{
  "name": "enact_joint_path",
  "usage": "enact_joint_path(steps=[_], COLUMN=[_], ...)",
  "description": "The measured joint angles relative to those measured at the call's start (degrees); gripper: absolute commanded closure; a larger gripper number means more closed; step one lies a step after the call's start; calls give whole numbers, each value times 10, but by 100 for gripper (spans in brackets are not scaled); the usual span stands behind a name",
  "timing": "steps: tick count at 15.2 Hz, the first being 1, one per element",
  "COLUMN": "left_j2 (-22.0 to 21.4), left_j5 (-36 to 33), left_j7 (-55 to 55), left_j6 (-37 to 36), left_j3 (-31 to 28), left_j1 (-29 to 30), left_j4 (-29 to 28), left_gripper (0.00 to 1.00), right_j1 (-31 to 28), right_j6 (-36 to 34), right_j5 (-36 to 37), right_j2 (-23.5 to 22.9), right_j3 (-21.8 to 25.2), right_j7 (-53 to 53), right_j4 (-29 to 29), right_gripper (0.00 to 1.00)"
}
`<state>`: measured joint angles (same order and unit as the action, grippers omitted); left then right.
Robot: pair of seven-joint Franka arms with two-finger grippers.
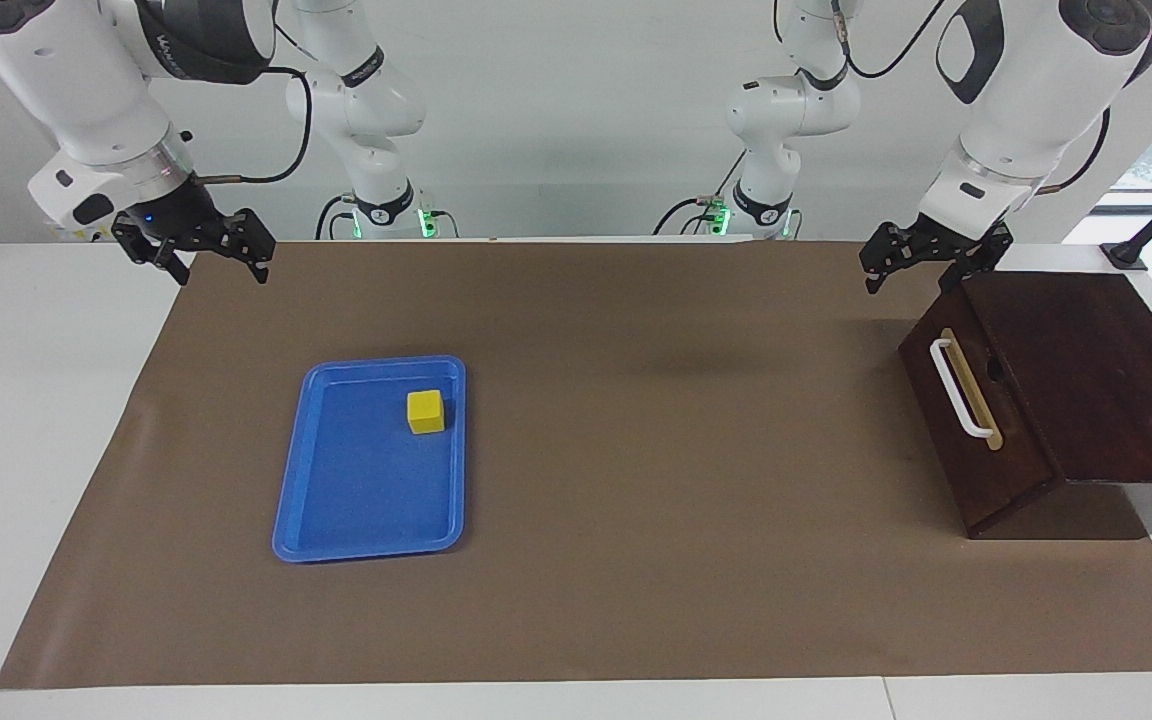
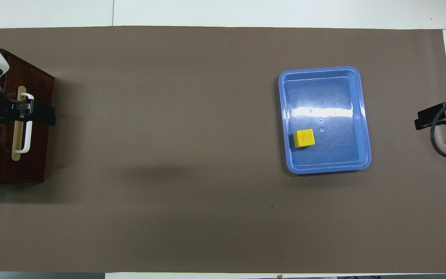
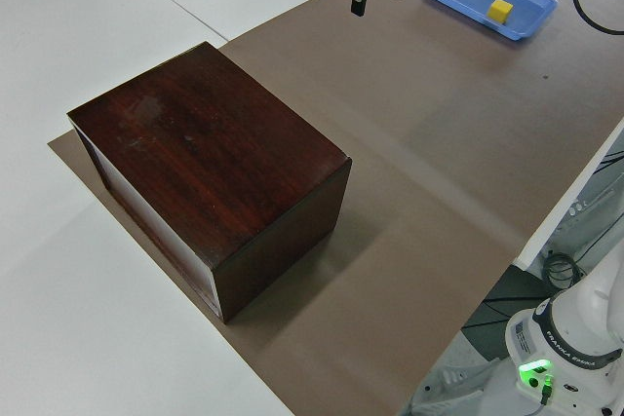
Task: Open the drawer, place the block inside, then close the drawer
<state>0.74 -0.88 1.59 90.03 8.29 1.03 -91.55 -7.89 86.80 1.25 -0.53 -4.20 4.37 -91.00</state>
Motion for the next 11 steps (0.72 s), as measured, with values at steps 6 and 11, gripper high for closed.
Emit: enact_joint_path(steps=[6,11], left_j2=[-1,-7], left_j5=[0,-107], left_j7=[0,-4], left_j6=[0,68], left_j3=[1,3], left_j1=[0,-6], left_j4=[0,-52], left_gripper=[0,0], right_j1=[0,0], right_j6=[0,0], right_j5=[0,1], right_j2=[0,0], right_j3=[0,-1], right_j7=[0,19], right_j4=[2,2], right_gripper=[0,0])
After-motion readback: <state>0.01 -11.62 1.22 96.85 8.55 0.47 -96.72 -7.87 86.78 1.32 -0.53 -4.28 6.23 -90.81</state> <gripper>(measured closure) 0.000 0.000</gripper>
